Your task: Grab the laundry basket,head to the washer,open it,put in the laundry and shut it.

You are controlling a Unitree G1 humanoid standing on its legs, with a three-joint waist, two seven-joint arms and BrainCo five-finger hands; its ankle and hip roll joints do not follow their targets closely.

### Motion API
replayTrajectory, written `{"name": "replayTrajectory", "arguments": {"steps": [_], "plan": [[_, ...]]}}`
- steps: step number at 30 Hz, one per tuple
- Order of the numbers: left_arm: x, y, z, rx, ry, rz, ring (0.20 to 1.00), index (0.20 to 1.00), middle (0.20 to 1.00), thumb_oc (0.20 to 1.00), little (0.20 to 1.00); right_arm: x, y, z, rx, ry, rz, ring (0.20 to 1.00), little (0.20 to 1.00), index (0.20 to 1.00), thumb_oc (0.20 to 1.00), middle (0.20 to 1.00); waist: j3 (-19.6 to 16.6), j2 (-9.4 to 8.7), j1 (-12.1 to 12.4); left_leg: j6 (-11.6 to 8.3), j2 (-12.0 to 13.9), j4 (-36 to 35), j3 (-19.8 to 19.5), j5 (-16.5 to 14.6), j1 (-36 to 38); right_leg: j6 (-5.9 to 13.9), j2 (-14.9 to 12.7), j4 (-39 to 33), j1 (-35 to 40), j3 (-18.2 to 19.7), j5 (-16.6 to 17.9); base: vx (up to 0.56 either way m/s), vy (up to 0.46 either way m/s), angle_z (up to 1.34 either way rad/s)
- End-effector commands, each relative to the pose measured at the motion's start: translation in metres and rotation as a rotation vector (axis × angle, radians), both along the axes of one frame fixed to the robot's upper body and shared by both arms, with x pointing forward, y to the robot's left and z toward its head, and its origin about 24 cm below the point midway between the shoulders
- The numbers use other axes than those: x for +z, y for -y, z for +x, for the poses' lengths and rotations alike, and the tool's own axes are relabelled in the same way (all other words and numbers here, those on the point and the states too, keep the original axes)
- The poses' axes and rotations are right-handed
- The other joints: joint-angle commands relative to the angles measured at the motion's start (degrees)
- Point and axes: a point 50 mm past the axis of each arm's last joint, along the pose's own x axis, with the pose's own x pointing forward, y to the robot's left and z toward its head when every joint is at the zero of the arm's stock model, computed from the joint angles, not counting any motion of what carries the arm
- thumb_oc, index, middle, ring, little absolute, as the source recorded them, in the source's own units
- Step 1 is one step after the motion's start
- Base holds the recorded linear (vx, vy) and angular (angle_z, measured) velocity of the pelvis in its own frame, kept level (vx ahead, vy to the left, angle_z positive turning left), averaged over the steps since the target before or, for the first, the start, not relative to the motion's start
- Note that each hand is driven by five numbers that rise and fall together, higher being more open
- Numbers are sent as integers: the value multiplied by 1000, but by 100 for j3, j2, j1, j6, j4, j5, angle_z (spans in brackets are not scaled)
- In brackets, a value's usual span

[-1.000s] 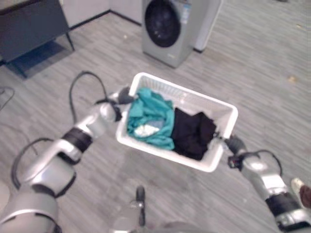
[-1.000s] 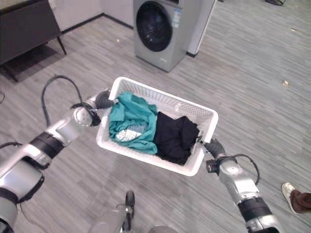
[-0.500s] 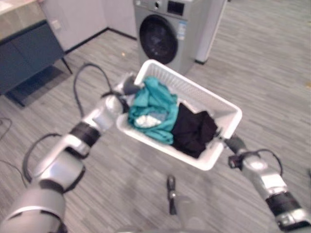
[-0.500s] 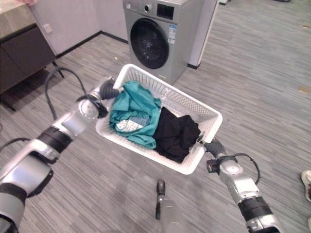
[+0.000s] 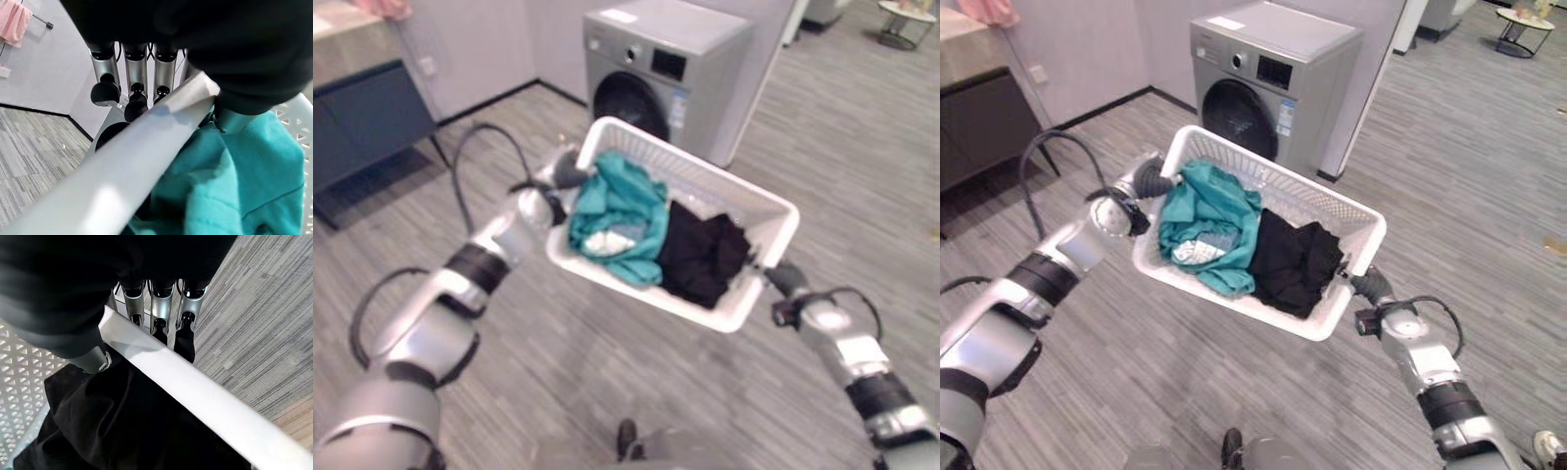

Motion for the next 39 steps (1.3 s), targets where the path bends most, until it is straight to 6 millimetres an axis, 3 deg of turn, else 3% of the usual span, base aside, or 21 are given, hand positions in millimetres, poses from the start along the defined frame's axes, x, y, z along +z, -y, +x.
{"name": "replayTrajectory", "arguments": {"steps": [1, 3, 4, 5, 7, 10, 15, 16, 17, 19, 21, 23, 24, 26, 29, 30, 32, 33, 35, 37, 39], "plan": [[18, 72, -8, -250, 74, -66, 200, 200, 200, 200, 200, 68, -25, 14, 155, 342, 83, 200, 200, 200, 200, 200, -495, -65, 118, 49, -176, -1666, 31, 299, 334, 1170, -501, -641, 115, -36, 172, 130, 54, 26], [17, 80, -9, -270, 79, -73, 200, 200, 200, 200, 200, 69, -21, 9, 144, 360, 84, 200, 200, 200, 200, 200, -445, -121, 172, -3, -542, -3229, 25, 257, -8, 1257, -599, -625, 278, -115, 54, 215, 71, 25], [16, 81, -9, -270, 78, -73, 200, 200, 200, 200, 200, 69, -20, 9, 143, 359, 83, 200, 200, 200, 200, 200, -451, -139, 170, 6, -576, -3309, 35, 296, 27, 1262, -624, -620, 276, -120, 52, 181, 76, 36], [17, 80, -9, -267, 86, -71, 200, 200, 200, 200, 200, 69, -20, 9, 138, 364, 86, 200, 200, 200, 200, 200, -434, -119, 220, 12, -793, -3983, 2, 646, 1, 1260, -617, -595, 267, -179, 64, 155, 55, 29], [18, 76, -8, -262, 92, -60, 200, 200, 200, 200, 200, 70, -22, 13, 131, 374, 99, 200, 200, 200, 200, 200, -393, -10, 442, -76, -1227, -4973, -671, 845, -237, 1240, -487, -442, 508, 15, -247, 365, 99, -4], [17, 72, -8, -256, 83, -60, 200, 200, 200, 200, 200, 70, -24, 18, 126, 372, 104, 200, 200, 200, 200, 200, -374, 51, 495, -120, -1286, -5211, -949, 939, -358, 1220, -442, -327, 607, 126, -406, 307, 75, -46], [19, 68, -9, -259, 90, -41, 200, 200, 200, 200, 200, 74, -30, 24, 141, 381, 79, 200, 200, 200, 200, 200, -636, 162, 526, -41, -1203, -4770, -740, 1014, -183, 1300, -576, -89, 867, 323, -716, 490, 191, -38], [17, 66, -9, -258, 86, -32, 200, 200, 200, 200, 200, 70, -28, 22, 135, 371, 76, 200, 200, 200, 200, 200, -740, 108, 587, 99, -1360, -4424, -721, 755, -99, 1437, -776, 347, 942, 392, -545, 353, 148, -30], [17, 66, -9, -259, 86, -32, 200, 200, 200, 200, 200, 70, -28, 22, 134, 372, 76, 200, 200, 200, 200, 200, -746, 112, 594, 104, -1353, -4422, -717, 764, -111, 1440, -772, 351, 926, 398, -537, 622, 307, -43], [16, 67, -10, -259, 85, -22, 200, 200, 200, 200, 200, 69, -31, 27, 123, 369, 78, 200, 200, 200, 200, 200, -696, 146, 516, 597, -1617, -4226, -474, 189, 526, 1834, -1226, 2513, 239, 503, 704, 482, 346, -37], [16, 64, -9, -252, 88, -26, 200, 200, 200, 200, 200, 70, -34, 29, 131, 371, 76, 200, 200, 200, 200, 200, -646, 207, 502, 694, -1630, -4258, -386, 129, 686, 1881, -1319, 3024, -26, 481, 883, 248, 225, 5], [20, 62, -8, -240, 90, -56, 200, 200, 200, 200, 200, 73, -35, 33, 122, 382, 85, 200, 200, 200, 200, 200, -550, 356, 441, 785, -1602, -4333, -207, -15, 1044, 1901, -1783, 3502, -454, -11, 951, 247, 211, -13], [20, 62, -8, -240, 90, -56, 200, 200, 200, 200, 200, 73, -35, 33, 122, 382, 85, 200, 200, 200, 200, 200, -549, 349, 438, 786, -1610, -4333, -208, -13, 1042, 1902, -1792, 3514, -460, -10, 944, 259, 149, -33], [28, 68, -9, -261, 96, -122, 200, 200, 200, 200, 200, 78, -33, 37, 118, 388, 73, 200, 200, 200, 200, 200, -454, 443, 268, 759, -1655, -4400, -224, -160, 1409, 1782, -1730, 3117, -1061, -357, 404, 375, 81, -5], [35, 68, -10, -268, 118, -134, 200, 200, 200, 200, 200, 83, -27, 39, 101, 394, 48, 200, 200, 200, 200, 200, -498, 471, 186, 606, -1605, -4391, -163, -384, 1626, 1737, -1666, 1591, -1011, -792, 136, 366, -82, 14], [36, 68, -9, -268, 121, -128, 200, 200, 200, 200, 200, 83, -25, 39, 95, 389, 42, 200, 200, 200, 200, 200, -541, 451, 159, 476, -1600, -4389, -152, -445, 1786, 1759, -1557, 619, -1079, -904, 181, 361, -127, 6], [37, 67, -9, -264, 125, -126, 200, 200, 200, 200, 200, 82, -23, 39, 90, 387, 43, 200, 200, 200, 200, 200, -543, 454, 149, 422, -1578, -4361, -145, -488, 1856, 1807, -1474, 140, -1077, -902, 333, 351, -125, -32], [36, 67, -8, -257, 128, -118, 200, 200, 200, 200, 200, 81, -22, 38, 81, 386, 55, 200, 200, 200, 200, 200, -547, 460, 114, 317, -1543, -4240, -193, -546, 1999, 1962, -1459, -381, -1167, -827, 515, 341, -133, -23], [36, 66, -8, -257, 128, -115, 200, 200, 200, 200, 200, 79, -20, 37, 76, 383, 55, 200, 200, 200, 200, 200, -532, 459, 88, 282, -1510, -4144, -156, -535, 2023, 1965, -1456, -596, -1191, -840, 678, 262, -106, 29], [34, 69, -8, -266, 129, -92, 200, 200, 200, 200, 200, 76, -18, 33, 83, 372, 54, 200, 200, 200, 200, 200, -597, 410, -34, 204, -1467, -3857, -240, -517, 2134, 1969, -1435, -631, -1184, -447, 847, 423, -172, 16], [33, 69, -8, -270, 128, -84, 200, 200, 200, 200, 200, 76, -16, 31, 80, 370, 52, 200, 200, 200, 200, 200, -667, 402, -52, 156, -1432, -3728, -249, -450, 2166, 1921, -1406, -643, -1104, -404, 915, 319, -148, 31]]}}
